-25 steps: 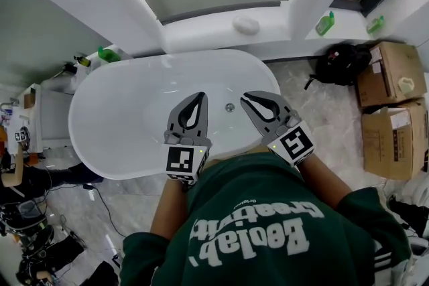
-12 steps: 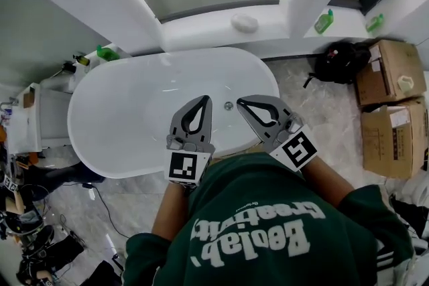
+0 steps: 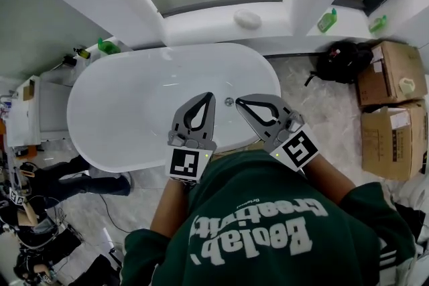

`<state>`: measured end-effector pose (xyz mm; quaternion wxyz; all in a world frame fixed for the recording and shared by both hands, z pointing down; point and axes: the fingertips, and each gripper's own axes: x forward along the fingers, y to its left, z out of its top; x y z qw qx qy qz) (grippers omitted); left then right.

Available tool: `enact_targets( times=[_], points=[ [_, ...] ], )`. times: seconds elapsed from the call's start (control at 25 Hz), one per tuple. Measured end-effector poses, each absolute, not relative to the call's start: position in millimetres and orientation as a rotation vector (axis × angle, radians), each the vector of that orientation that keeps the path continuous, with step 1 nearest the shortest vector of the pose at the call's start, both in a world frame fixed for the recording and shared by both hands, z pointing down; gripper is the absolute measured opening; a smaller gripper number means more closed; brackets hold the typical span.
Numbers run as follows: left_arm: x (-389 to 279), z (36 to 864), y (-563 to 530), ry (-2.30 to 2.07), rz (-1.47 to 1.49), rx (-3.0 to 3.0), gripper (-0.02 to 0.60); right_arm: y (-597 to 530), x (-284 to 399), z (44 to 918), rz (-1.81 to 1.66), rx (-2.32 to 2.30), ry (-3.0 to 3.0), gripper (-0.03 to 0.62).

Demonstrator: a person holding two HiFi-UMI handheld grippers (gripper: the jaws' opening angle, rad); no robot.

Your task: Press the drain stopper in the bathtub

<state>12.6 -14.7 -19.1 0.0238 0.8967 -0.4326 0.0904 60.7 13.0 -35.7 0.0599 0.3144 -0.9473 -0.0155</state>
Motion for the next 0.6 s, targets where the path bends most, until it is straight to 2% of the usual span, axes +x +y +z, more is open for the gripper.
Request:
enact_targets(
  times=[0.6],
  points=[
    [20.8,-18.3,-22.4,-1.284,0.26,2.775,0.005,3.6,67.2,-21.0,0.012,0.939,-2.87,0.014]
  ],
)
